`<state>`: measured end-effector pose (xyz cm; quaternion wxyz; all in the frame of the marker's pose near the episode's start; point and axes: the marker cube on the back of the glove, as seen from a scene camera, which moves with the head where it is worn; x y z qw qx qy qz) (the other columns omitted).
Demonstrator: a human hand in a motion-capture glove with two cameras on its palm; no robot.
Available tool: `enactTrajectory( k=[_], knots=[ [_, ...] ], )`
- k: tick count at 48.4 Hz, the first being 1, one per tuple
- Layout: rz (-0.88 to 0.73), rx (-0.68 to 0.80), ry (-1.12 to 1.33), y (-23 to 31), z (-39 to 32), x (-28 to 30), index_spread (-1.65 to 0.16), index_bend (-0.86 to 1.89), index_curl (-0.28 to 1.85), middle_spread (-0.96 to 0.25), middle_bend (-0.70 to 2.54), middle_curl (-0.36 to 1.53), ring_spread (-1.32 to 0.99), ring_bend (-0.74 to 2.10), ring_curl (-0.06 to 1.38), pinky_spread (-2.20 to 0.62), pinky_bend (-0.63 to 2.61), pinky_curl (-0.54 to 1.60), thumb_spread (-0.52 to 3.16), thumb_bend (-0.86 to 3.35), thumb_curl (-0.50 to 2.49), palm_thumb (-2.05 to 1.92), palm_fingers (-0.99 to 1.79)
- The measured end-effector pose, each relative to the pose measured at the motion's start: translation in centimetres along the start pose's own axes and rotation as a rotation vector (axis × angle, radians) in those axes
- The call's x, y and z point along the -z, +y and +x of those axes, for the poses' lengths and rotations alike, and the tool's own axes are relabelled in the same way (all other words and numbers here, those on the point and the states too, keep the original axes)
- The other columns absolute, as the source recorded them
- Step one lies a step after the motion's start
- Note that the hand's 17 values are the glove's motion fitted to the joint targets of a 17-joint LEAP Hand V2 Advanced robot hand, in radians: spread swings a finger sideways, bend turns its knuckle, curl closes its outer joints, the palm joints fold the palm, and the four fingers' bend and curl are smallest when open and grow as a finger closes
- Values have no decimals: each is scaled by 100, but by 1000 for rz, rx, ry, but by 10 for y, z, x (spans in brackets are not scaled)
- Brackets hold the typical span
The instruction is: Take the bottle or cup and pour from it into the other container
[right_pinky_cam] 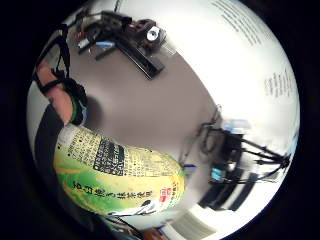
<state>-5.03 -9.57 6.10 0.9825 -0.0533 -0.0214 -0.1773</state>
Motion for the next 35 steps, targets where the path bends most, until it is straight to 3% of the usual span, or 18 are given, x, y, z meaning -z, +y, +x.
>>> enactTrajectory(
  k=[14, 35],
  knots=[
    [-212, 97, 489, -12, -41, -2, -9, 15, 42, -4, 32, 52, -13, 51, 45, -9, 39, 38, 20, -4, 69, 105, 117],
    [-306, 120, 582, -27, -69, -17, -10, 15, 42, -5, 31, 52, -14, 50, 46, -11, 40, 38, 20, -4, 70, 105, 117]
  ],
)
